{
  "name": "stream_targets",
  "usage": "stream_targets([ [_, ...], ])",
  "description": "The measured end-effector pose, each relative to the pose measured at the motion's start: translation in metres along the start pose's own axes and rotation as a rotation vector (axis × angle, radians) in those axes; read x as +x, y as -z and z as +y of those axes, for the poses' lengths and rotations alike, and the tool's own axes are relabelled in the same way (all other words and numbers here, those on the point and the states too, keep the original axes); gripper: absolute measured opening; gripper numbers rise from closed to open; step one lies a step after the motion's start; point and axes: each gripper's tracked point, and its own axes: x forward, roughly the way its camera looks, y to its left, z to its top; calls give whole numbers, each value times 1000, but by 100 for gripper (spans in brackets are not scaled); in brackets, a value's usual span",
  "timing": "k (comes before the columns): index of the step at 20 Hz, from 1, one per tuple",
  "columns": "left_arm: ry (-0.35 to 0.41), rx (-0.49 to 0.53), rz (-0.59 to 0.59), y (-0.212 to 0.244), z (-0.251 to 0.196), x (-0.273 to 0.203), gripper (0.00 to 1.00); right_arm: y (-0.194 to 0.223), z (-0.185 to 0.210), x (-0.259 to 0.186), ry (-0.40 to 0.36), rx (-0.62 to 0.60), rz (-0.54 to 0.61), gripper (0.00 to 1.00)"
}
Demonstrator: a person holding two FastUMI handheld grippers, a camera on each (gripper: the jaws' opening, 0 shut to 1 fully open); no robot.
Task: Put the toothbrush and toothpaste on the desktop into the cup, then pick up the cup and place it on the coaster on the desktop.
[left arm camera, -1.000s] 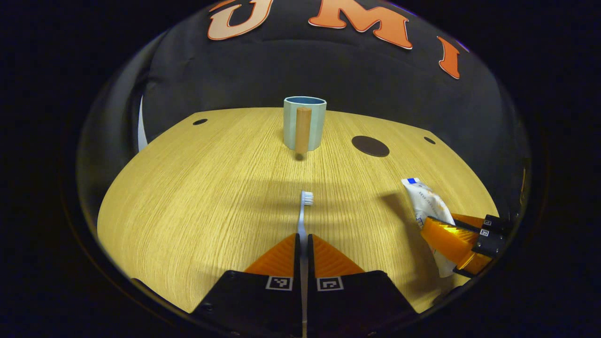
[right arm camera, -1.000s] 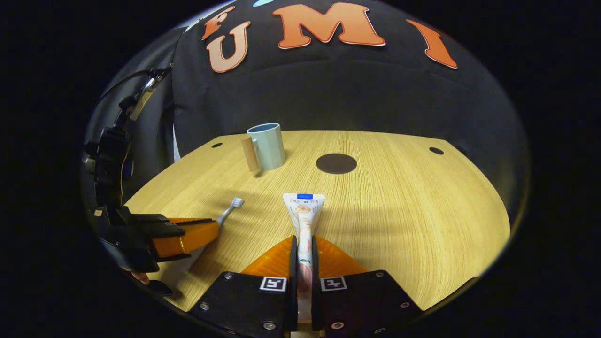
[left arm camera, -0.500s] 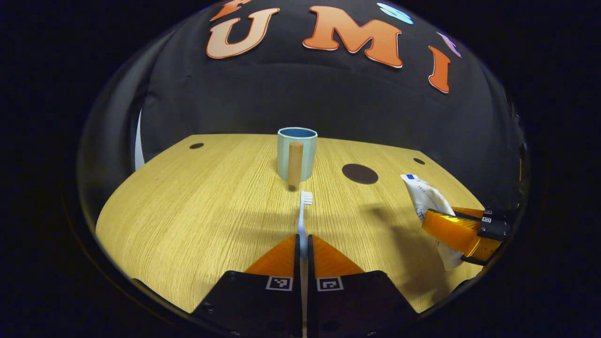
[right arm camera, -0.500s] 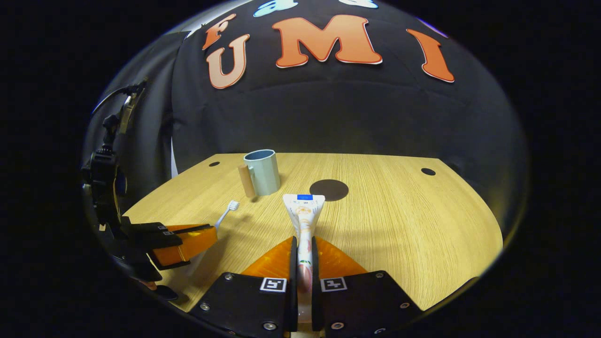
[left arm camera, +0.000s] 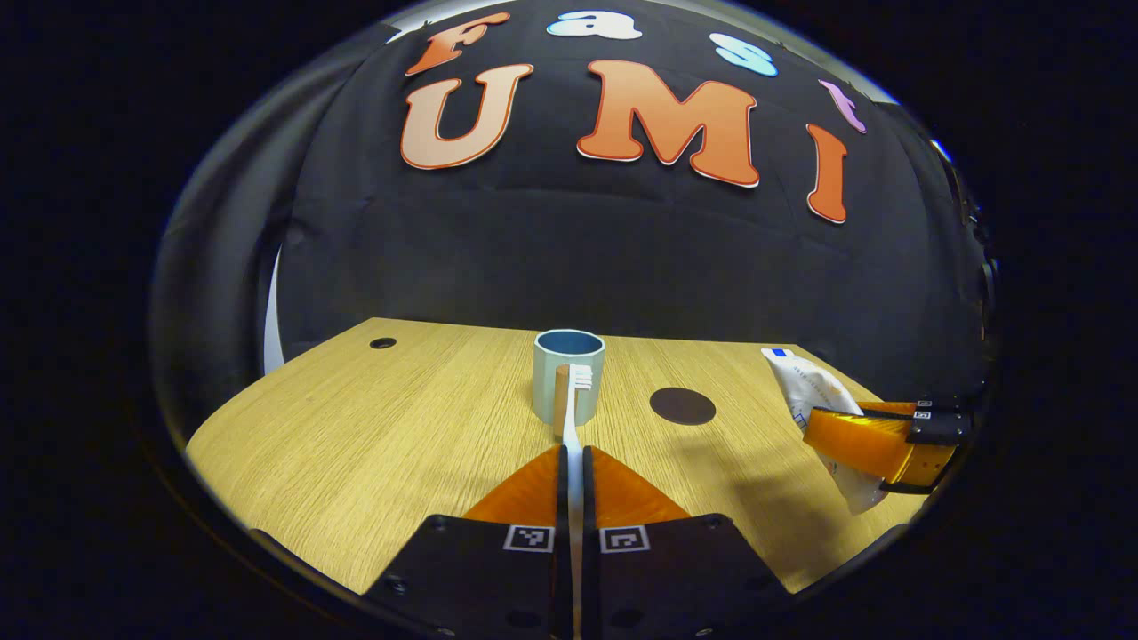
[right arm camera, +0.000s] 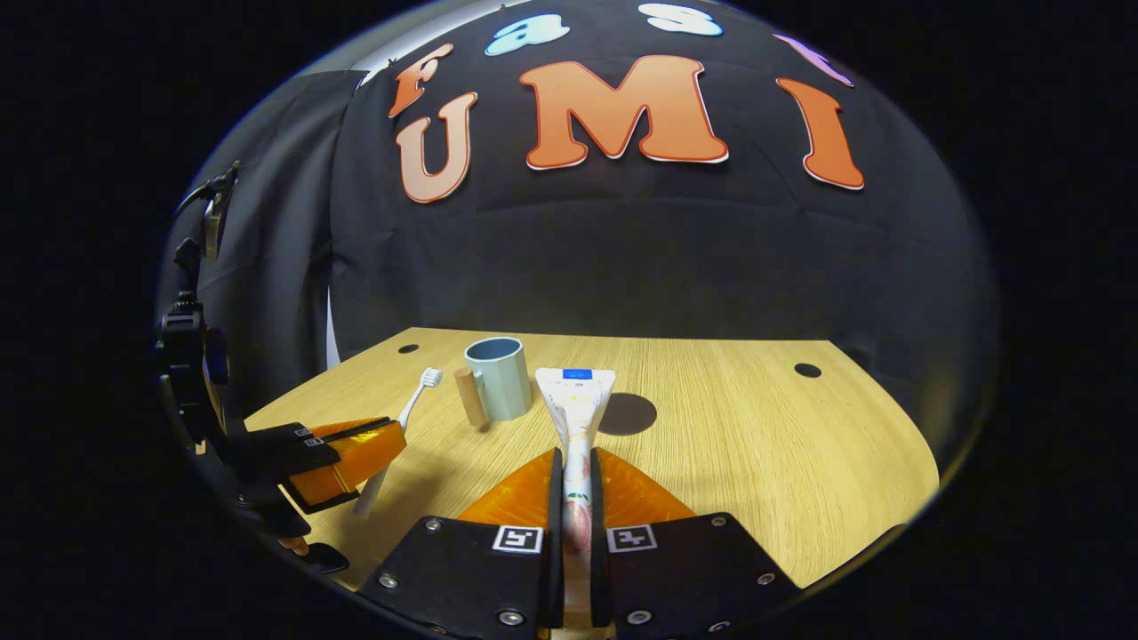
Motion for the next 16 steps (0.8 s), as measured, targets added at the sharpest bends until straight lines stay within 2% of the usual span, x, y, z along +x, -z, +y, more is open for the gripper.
stream_targets([
  [9, 16, 11, -121, -59, -3, 47, 4, -47, -7, 13, 27, -48, -112, 12],
  [16, 7, 7, -252, -121, 7, 91, 4, -64, -19, 29, 30, -45, -151, 12],
])
